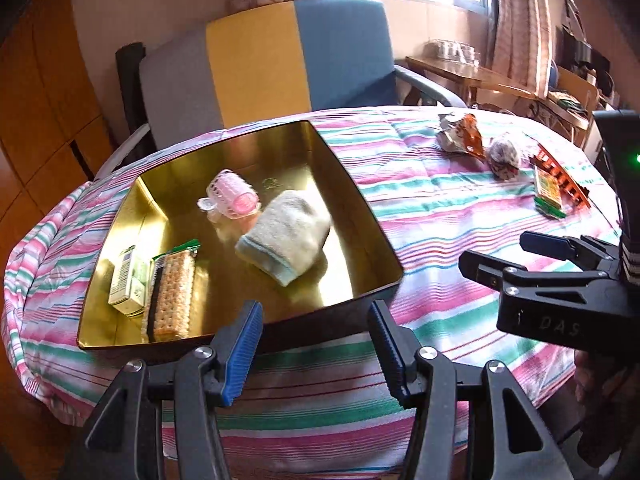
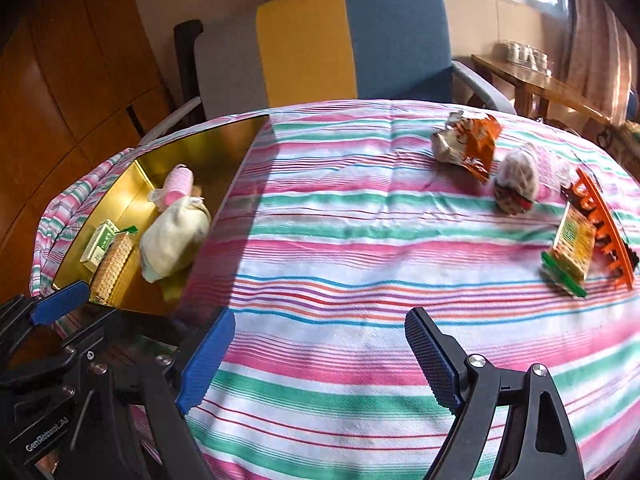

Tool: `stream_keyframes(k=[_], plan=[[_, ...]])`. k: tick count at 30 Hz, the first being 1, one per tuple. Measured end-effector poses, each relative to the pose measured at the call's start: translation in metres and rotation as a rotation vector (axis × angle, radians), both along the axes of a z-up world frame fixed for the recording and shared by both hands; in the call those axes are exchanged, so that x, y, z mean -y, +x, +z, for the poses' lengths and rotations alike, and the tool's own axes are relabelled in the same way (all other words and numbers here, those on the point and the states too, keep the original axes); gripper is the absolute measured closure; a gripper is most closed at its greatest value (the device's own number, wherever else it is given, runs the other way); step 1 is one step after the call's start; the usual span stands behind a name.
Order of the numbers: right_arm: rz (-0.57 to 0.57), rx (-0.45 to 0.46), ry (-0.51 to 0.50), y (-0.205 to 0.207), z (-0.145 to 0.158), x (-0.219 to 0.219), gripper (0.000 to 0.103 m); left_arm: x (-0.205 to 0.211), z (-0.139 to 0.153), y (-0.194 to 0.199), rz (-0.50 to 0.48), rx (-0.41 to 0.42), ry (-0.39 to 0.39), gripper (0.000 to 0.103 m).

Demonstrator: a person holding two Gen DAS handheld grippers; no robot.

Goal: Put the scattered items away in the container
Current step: 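Withdraw both tools from the tray toward the remaining items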

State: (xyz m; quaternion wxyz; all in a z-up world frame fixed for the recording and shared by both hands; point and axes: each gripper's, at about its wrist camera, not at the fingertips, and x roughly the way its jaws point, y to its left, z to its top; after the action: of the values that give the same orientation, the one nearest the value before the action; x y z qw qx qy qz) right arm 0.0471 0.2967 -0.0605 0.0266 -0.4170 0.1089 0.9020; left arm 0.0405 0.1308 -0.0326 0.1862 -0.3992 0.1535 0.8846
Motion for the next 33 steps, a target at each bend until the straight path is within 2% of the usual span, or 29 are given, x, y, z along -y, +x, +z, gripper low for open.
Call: stream_keyframes(k=[4, 12, 16, 21, 27, 33], plan=[[-0.064, 0.007, -0.010, 0.016, -0.007, -0.025, 0.012, -0.026, -0.010, 0.017, -0.145, 0.023, -0.030, 0.048], [-0.188, -0.010, -0.074, 0.036, -0.009, -0.082, 0.009, -0.064, -0.024, 0.030, -0.328, 0.071, -0.050, 0.048], [-0.242, -0.023, -0.132, 0.047, -0.008, -0.111, 0.007, -0.082, -0.037, 0.029, -0.383, 0.113, -0.057, 0.048], [-0.255, -0.085, -0.265, 0.044, 0.002, -0.143, 0.005, -0.094, -0.045, 0.024, -0.406, 0.139, -0.057, 0.048], [-0.223, -0.163, -0.279, -0.011, 0.031, -0.170, 0.002, -0.090, -0.049, 0.015, -0.407, 0.187, 0.009, 0.047], [-0.220, -0.127, -0.163, -0.089, 0.038, -0.196, 0.002, -0.086, -0.050, 0.010, -0.414, 0.197, 0.044, 0.047]])
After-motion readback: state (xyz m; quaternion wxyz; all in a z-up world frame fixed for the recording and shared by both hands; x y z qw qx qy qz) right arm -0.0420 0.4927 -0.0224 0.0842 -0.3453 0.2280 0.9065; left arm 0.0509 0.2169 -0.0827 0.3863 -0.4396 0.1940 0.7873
